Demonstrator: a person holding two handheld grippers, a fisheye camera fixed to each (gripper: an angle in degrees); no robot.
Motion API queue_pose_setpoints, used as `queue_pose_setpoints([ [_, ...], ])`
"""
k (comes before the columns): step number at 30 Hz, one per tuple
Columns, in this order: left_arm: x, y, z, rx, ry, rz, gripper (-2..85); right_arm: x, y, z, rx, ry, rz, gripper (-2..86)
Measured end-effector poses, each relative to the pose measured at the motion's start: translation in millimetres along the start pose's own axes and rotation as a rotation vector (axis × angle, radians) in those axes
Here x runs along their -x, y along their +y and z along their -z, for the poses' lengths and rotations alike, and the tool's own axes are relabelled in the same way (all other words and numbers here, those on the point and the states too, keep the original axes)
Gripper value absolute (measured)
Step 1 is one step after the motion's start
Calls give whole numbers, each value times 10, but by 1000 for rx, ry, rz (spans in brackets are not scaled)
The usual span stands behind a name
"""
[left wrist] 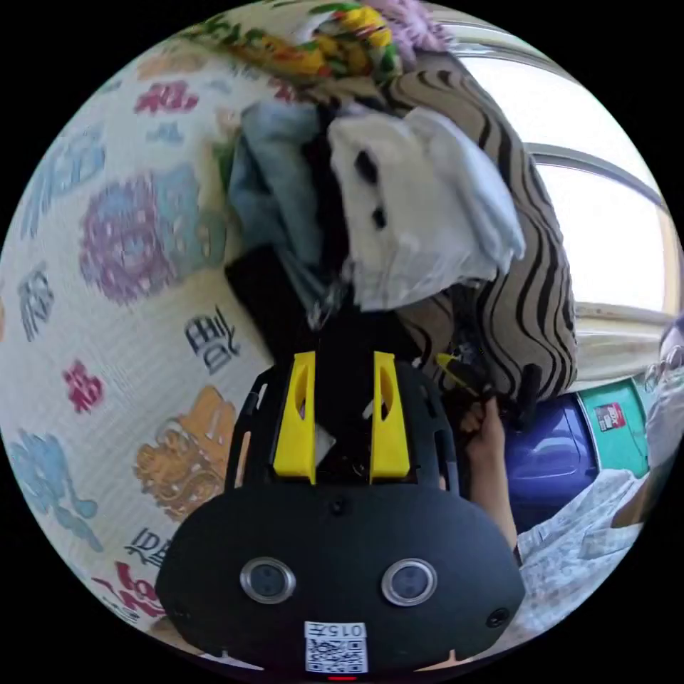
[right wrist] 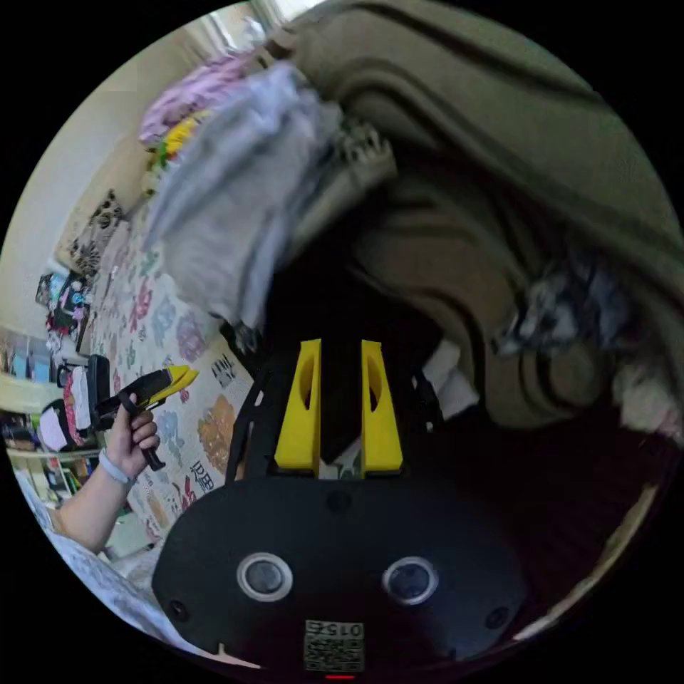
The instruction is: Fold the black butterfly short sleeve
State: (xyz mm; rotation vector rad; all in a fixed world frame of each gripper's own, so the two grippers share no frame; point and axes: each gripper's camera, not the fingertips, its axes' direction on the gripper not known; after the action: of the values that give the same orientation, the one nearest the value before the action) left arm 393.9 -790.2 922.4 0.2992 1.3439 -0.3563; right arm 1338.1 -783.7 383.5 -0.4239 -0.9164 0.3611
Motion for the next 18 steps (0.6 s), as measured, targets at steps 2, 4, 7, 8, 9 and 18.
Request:
queue_pose_setpoints([
  [2,231,243,-403,37,4,100,108,-210,193,-476,70,-23,-92,110],
  [4,275,341,-649,27,2,137,115,-385,287,-865,167,-75,-158,120],
  [7,229,383,-968,53,30,187,107,-534,323,-1247,209,-111,-192,117],
  [8,186,379,-1036,63,10,190,90,-563,296,-1339,210,-97,-179,111],
  [9,168,373,-1058,66,7,186,77,-599,256,-1422,222,-92,-172,98],
  [18,-223,412,66,11,244,67,2,-638,323,-1152,102,-326,-16,32],
])
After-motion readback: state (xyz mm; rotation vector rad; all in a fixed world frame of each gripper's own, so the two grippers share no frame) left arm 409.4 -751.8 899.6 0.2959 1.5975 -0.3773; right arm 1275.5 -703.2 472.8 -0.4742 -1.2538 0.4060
